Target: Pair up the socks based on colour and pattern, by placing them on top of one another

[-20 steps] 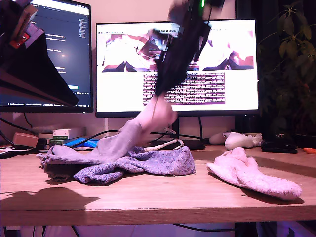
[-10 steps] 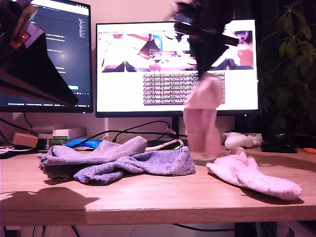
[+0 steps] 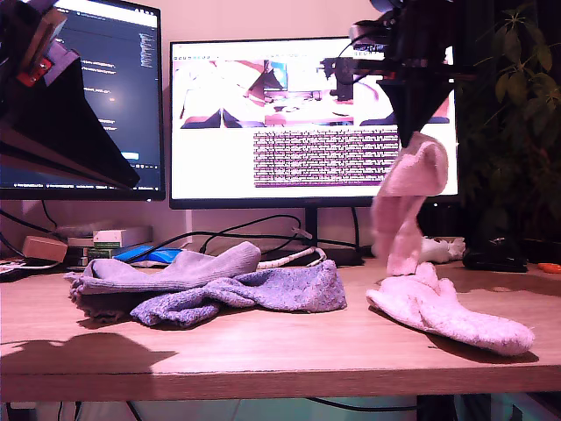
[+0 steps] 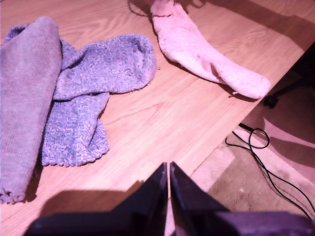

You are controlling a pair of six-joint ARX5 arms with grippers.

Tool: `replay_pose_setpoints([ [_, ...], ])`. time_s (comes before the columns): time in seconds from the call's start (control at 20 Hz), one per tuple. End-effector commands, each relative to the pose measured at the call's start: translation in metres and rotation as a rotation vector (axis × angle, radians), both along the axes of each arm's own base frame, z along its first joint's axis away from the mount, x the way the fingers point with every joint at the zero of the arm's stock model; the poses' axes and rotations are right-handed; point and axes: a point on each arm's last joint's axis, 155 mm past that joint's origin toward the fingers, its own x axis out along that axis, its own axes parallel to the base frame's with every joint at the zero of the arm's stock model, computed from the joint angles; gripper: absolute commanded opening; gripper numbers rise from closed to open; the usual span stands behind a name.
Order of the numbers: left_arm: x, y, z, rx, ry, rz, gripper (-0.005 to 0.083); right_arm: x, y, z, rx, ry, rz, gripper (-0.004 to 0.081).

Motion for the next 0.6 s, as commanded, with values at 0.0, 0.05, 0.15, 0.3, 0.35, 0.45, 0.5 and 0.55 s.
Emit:
replay_pose_setpoints([
  [0.0, -0.003, 0.000, -0.007, 0.010, 0.011, -0.006, -0.0020, -0.005, 0.000, 0.015, 0.012, -0.030, 0.000, -0.0013],
  [0.05, -0.003, 0.000, -0.007, 0.010, 0.011, -0.006, -0.0020, -0.007, 0.000, 0.021, 0.020, -0.042, -0.002, -0.0013],
  [0.15, -0.002, 0.000, -0.007, 0.010, 0.010, -0.006, -0.0020, -0.011, 0.002, 0.035, 0.033, -0.070, 0.001, -0.0013],
  [0.3, -0.002, 0.000, -0.007, 0.016, 0.003, -0.012, -0.0020, -0.023, 0.011, 0.056, 0.054, -0.112, 0.018, -0.0013],
  [0.35, -0.002, 0.000, -0.007, 0.016, 0.003, -0.012, -0.0020, -0.027, 0.013, 0.059, 0.057, -0.118, 0.025, -0.0013],
  [0.45, -0.002, 0.000, -0.007, 0.016, 0.003, -0.012, -0.0020, -0.034, 0.016, 0.061, 0.054, -0.118, 0.035, -0.0013],
  [0.5, -0.002, 0.000, -0.007, 0.016, 0.003, -0.012, -0.0020, -0.036, 0.017, 0.060, 0.042, -0.124, 0.036, -0.0013],
  [0.55, -0.002, 0.000, -0.007, 0.016, 0.003, -0.012, -0.0020, -0.038, 0.016, 0.057, 0.030, -0.128, 0.034, -0.0013],
])
